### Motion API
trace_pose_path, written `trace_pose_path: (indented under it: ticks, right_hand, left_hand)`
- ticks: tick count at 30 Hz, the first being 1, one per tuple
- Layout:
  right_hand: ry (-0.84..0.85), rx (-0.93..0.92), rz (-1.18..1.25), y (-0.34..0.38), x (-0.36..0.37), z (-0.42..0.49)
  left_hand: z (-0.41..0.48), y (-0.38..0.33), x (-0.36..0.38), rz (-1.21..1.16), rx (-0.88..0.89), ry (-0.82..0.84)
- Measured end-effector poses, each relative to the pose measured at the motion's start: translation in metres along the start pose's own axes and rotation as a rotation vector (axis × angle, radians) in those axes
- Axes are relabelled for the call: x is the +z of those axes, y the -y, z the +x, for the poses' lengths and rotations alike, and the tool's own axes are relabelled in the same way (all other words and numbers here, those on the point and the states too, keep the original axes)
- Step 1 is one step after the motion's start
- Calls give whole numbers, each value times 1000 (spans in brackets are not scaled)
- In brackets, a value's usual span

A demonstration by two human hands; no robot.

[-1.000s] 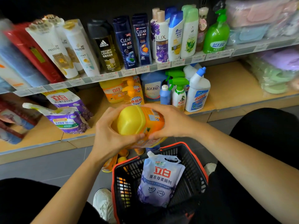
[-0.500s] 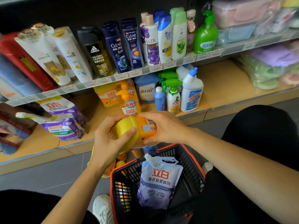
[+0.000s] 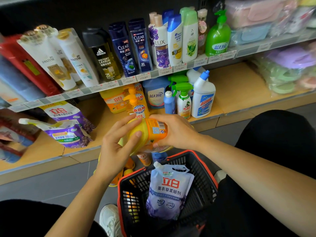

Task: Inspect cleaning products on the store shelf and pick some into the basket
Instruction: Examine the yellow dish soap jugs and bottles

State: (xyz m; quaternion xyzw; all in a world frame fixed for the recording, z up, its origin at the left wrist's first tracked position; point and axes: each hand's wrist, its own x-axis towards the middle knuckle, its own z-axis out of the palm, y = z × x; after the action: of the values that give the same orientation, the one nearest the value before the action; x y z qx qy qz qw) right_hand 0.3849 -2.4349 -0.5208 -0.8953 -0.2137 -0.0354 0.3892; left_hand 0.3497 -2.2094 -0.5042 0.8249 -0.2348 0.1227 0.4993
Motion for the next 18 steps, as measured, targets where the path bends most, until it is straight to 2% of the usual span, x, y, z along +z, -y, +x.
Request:
trace_pose_path:
  ticks: [4,7,14,18]
  right_hand:
    - [-4,87,195,-2,-1,4]
    - [0,122,301,-4,-3,6]
    - [-38,105,584,1,-9,4]
    - [-54,84,666,7,-13,4]
  left_hand:
    - [0,3,-5,51,82,-2]
    - [0,6,-9,54,93,-83]
    - [-1,15,-21,35,-88,-222]
    - [-1,9,-20,-207,-263,-212]
